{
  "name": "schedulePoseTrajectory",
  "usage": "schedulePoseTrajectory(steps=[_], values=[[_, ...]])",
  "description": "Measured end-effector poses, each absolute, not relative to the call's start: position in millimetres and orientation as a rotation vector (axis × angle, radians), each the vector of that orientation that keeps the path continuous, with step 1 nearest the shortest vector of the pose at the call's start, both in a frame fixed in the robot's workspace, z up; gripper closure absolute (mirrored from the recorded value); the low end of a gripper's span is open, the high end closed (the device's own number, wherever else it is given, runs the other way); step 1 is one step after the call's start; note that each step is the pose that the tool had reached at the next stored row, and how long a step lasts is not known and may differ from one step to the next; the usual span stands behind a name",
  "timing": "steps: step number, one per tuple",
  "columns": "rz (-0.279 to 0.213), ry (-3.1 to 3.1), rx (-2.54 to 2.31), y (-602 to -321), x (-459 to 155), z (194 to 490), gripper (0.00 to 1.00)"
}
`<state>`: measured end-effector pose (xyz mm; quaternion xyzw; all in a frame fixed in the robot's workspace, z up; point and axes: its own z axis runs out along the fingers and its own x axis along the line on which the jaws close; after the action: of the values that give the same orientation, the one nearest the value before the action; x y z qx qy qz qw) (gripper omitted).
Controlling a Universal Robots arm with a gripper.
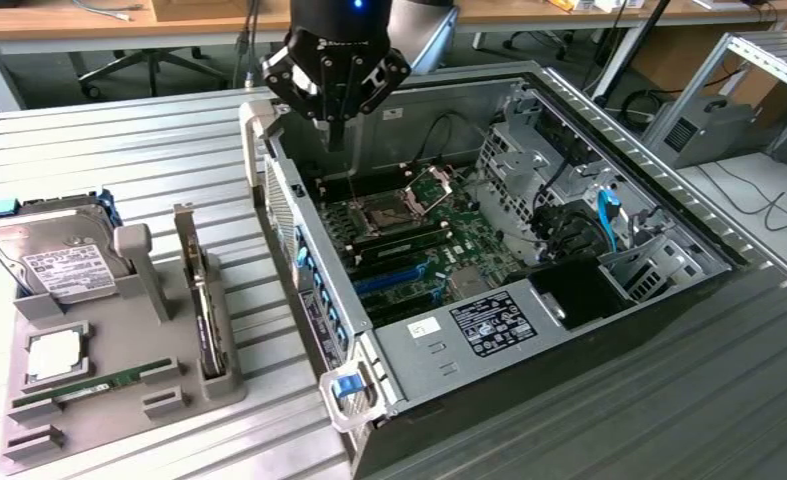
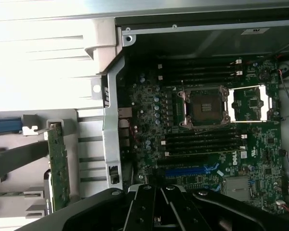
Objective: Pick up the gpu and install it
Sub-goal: 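Reach for the gpu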
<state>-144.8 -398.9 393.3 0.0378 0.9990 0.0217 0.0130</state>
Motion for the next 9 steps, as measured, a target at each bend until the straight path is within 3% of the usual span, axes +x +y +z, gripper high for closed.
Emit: schedulePoseTrajectory(steps=[9], values=[[0.068,3.113,0.118,-399,-173,393,0.89]])
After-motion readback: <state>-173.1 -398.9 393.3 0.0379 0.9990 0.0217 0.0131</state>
